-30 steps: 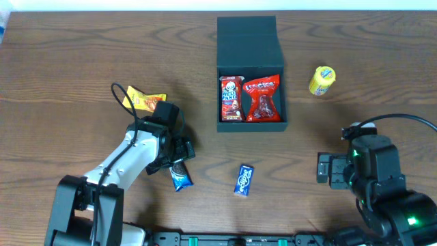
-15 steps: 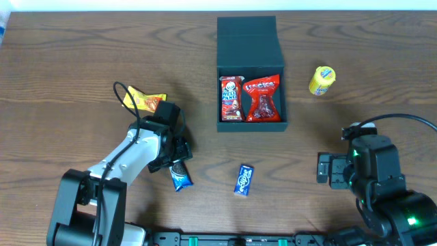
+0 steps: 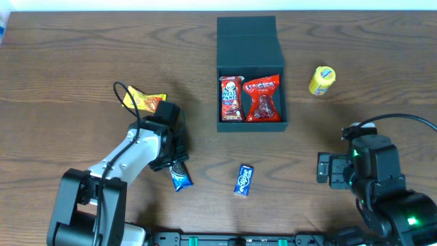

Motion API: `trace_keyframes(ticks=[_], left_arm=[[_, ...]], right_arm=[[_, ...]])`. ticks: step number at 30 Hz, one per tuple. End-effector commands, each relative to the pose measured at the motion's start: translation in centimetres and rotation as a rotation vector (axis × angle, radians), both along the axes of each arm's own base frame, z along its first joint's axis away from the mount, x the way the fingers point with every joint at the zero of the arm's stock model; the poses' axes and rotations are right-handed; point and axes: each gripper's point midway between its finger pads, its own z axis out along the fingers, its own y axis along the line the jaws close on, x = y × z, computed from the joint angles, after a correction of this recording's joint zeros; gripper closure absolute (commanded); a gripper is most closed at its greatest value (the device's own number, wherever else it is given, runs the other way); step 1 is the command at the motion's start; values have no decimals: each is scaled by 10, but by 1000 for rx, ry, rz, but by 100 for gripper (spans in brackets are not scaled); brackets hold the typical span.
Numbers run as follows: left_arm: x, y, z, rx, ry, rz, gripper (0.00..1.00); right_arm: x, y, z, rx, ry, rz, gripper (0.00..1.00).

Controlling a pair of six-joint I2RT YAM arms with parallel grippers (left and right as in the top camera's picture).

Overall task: Pack container
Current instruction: 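Lower the left gripper and grasp the Oreo pack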

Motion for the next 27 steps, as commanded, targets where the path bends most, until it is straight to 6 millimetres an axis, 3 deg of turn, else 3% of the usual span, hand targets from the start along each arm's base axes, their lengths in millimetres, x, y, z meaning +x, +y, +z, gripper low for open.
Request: trace_keyframes(ticks=[1,18,25,27], left_arm=[[-5,0,-6,-2,27,0,49],[-4,0,-6,-2,26,0,67],[-4,0,-6,-2,25,0,69],[-4,-1,-5,-3,23,0,74]], right_arm=[[0,-4,1,-5,-5,-12,1],[0,-4,1,-5,-5,-12,1],[0,-4,1,-5,-5,-12,1],[0,-4,1,-5,-5,-12,1]])
